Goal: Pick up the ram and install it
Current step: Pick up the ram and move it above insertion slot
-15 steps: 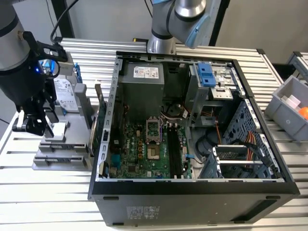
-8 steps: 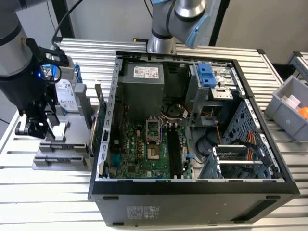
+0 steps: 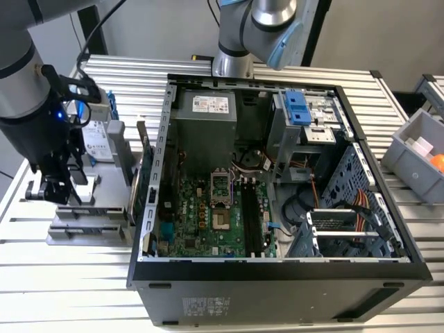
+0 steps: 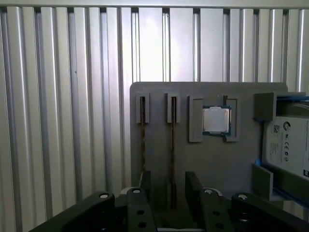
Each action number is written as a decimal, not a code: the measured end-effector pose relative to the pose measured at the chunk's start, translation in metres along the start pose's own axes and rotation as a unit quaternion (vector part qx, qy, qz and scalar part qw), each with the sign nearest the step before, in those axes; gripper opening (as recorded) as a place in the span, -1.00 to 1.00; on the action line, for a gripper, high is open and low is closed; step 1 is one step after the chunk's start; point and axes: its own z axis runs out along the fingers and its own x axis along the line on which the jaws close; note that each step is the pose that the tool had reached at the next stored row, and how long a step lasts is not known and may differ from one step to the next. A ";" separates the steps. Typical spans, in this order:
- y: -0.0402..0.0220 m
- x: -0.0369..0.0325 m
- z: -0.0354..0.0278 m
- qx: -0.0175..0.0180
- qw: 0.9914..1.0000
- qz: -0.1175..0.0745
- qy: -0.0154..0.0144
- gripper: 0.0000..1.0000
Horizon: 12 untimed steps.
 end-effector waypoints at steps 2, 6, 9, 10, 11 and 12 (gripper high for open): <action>0.0000 0.0003 0.0026 0.000 1.000 0.000 0.000 1.00; 0.0000 0.0012 0.0081 0.000 1.000 0.000 0.000 1.00; 0.0001 0.0018 0.0119 0.000 1.000 0.000 0.000 1.00; 0.0000 0.0020 0.0133 0.000 1.000 0.000 0.000 1.00; 0.0001 0.0022 0.0145 0.000 1.000 0.000 0.000 1.00; 0.0001 0.0024 0.0157 0.000 1.000 0.000 0.000 1.00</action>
